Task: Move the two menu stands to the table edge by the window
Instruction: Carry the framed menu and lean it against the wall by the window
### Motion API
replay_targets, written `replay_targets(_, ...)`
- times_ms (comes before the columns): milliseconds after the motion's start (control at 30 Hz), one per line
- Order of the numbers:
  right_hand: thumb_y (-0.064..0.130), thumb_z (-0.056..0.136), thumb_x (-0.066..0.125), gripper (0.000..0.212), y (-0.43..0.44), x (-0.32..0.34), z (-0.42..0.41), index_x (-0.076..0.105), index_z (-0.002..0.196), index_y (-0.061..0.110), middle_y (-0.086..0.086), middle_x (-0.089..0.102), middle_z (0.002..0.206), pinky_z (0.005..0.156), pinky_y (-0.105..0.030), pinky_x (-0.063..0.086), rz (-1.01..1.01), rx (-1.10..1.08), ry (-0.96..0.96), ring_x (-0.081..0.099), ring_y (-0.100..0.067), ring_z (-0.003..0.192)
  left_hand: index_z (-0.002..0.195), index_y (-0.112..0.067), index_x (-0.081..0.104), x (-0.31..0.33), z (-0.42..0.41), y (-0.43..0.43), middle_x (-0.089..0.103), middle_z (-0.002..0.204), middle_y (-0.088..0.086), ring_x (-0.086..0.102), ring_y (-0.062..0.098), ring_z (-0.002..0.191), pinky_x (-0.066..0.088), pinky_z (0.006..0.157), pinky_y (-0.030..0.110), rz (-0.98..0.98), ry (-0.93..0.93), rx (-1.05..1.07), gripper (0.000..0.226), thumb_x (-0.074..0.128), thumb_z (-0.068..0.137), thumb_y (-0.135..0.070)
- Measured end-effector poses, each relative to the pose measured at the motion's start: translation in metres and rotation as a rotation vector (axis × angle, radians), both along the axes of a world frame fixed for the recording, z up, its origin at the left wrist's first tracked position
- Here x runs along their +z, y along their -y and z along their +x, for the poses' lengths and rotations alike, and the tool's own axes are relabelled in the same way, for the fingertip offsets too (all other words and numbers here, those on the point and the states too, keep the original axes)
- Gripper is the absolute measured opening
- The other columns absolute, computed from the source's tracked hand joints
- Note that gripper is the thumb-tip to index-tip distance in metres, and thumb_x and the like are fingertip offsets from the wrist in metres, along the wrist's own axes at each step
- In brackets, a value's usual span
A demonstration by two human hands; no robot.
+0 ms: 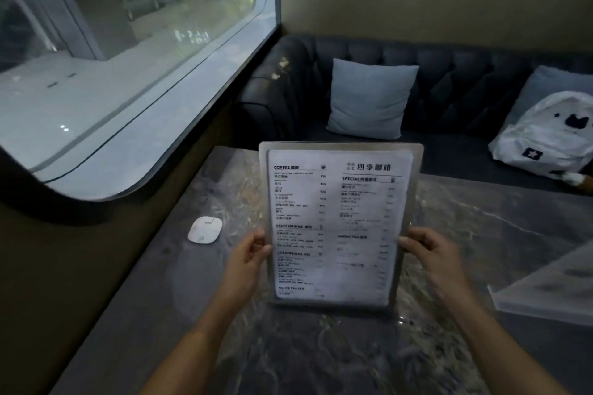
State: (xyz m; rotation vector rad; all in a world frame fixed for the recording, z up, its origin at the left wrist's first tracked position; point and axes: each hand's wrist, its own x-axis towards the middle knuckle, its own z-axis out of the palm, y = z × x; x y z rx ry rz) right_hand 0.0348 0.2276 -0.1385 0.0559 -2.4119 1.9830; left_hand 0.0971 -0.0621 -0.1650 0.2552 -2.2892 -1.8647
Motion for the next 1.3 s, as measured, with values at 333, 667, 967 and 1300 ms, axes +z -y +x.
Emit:
replay_targets(333, 0.001, 0.078, 0.062, 0.009, 0.103, 0.007, 0.019, 0.068, 0.082, 0.005, -0.009, 0.068, 0.082, 0.068, -0.017, 0.051, 0.059, 0.328, -0.084, 0.063, -0.018, 0.077, 0.073, -0.033, 0.056, 0.007, 0.114, 0.067, 0.064, 0.072, -0.019, 0.054, -0.008, 0.069, 0.041, 0.063, 0.003, -0.119, -0.004, 0.334, 0.039, 0.053, 0.085, 0.004)
replay_targets(667, 0.004, 0.079, 0.062, 0.027, 0.199, -0.002, 0.052, 0.068, 0.074, 0.03, 0.011, 0.07, 0.082, 0.064, -0.012, 0.051, 0.025, 0.574, -0.008, 0.064, 0.001, 0.074, 0.082, -0.012, 0.056, 0.014, 0.209, 0.1, 0.059, 0.082, 0.001, 0.056, -0.013, 0.067, 0.044, 0.061, 0.001, -0.03, -0.028, 0.62, 0.023, 0.047, 0.087, 0.009)
replay_targets(967, 0.005, 0.078, 0.063, 0.019, 0.253, -0.001, 0.075, 0.068, 0.081, 0.023, 0.008, 0.069, 0.08, 0.061, -0.005, 0.047, 0.025, 0.7, -0.023, 0.062, 0.005, 0.069, 0.082, -0.022, 0.055, -0.004, 0.26, 0.114, 0.059, 0.087, 0.002, 0.058, -0.004, 0.074, 0.044, 0.056, 0.001, 0.048, 0.053, 0.866, 0.026, 0.051, 0.087, 0.003)
replay_targets(1300, 0.0, 0.077, 0.063, 0.027, 0.273, -0.014, 0.08, 0.07, 0.077, 0.027, 0.018, 0.073, 0.076, 0.065, -0.009, 0.05, -0.029, 0.839, 0.053, 0.066, -0.001, 0.075, 0.08, -0.038, 0.059, -0.007, 0.294, 0.087, 0.068, 0.088, -0.014, 0.062, -0.002, 0.086, 0.049, 0.069, 0.02, 0.043, 0.086, 0.915, 0.035, 0.051, 0.088, -0.005)
